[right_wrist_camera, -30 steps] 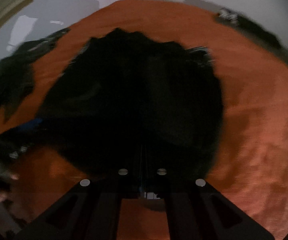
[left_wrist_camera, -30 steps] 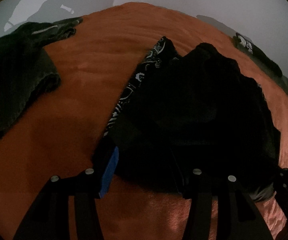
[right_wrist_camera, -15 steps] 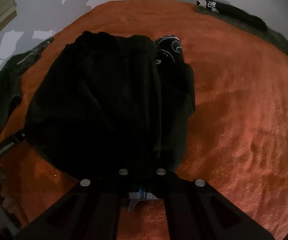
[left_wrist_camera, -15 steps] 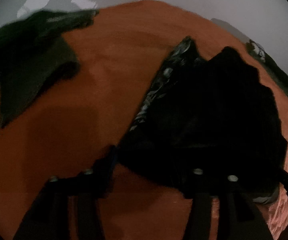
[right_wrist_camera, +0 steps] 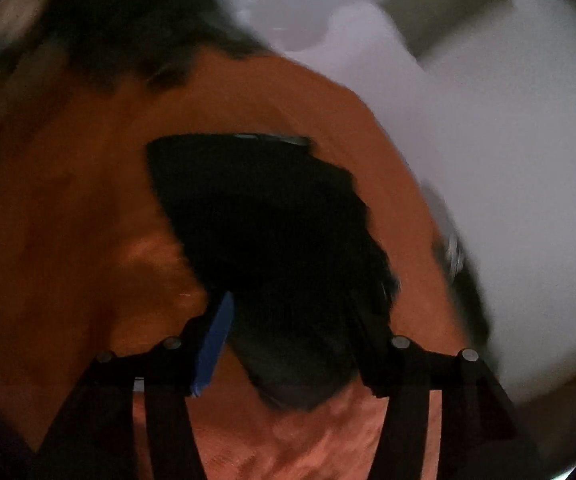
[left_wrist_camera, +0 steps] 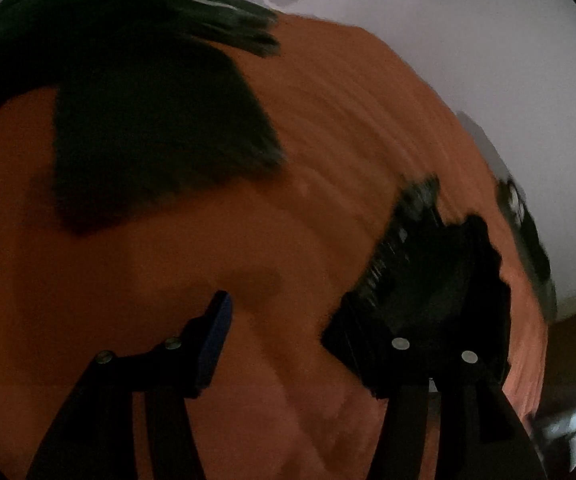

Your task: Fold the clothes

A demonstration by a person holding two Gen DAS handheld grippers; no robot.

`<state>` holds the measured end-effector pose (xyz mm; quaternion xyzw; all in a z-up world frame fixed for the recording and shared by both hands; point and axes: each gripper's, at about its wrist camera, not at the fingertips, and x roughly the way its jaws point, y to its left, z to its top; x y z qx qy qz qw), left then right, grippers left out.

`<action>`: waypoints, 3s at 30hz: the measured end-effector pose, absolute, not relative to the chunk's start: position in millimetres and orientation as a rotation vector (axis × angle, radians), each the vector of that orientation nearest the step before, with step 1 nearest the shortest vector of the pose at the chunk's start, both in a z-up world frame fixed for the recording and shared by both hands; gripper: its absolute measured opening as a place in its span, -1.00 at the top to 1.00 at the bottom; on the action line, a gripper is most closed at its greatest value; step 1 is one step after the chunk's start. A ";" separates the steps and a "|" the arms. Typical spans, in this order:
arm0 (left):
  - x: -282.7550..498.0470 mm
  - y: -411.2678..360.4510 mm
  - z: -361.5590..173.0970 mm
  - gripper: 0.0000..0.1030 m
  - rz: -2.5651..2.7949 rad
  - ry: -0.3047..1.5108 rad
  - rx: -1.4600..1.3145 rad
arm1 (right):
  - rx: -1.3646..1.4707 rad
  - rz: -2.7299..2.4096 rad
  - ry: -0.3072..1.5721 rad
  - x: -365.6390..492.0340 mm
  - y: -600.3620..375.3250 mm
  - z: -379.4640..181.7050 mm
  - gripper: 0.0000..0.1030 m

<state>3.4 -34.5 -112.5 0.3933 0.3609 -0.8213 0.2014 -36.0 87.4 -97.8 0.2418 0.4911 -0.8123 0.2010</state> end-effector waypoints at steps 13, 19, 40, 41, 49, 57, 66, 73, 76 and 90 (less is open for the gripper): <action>21.6 -69.1 -127.6 -0.13 -2.214 1.084 1.097 | 0.649 -2.174 1.745 -64.8 31.6 -169.5 -0.03; 16.1 -64.9 -131.7 -0.13 -2.234 1.080 1.119 | 0.597 -2.287 1.786 -84.0 35.1 -167.7 0.44; 21.2 -75.0 -139.2 -0.13 -2.242 1.191 1.111 | 0.677 -2.210 1.821 -66.5 -0.8 -180.0 0.89; 21.3 -76.0 -139.6 -0.13 -2.241 1.199 1.109 | 0.678 -2.211 1.819 -64.1 0.2 -177.3 0.89; 15.7 -72.4 -141.6 -0.13 -2.244 1.163 1.123 | 0.467 -2.155 1.995 -68.9 -21.0 -197.1 0.15; 18.4 -75.4 -139.5 -0.13 -2.277 1.166 1.133 | 0.639 -2.246 1.801 -114.8 -45.2 -188.2 0.73; 26.6 -85.8 -119.4 -0.13 -2.367 1.211 1.080 | 1.036 -2.370 0.907 -166.4 6.3 -1.8 0.87; 34.4 -76.5 -74.2 -0.13 -2.475 1.169 1.007 | 1.220 -2.223 0.176 -215.8 60.2 165.4 0.87; 39.8 -70.3 -47.3 -0.13 -2.525 1.127 0.996 | 1.298 -2.105 -0.158 -230.1 101.4 192.2 0.87; 9.4 -52.8 -95.3 -0.16 -2.378 0.874 1.292 | 1.831 -2.012 -0.747 -334.6 338.1 -129.6 0.39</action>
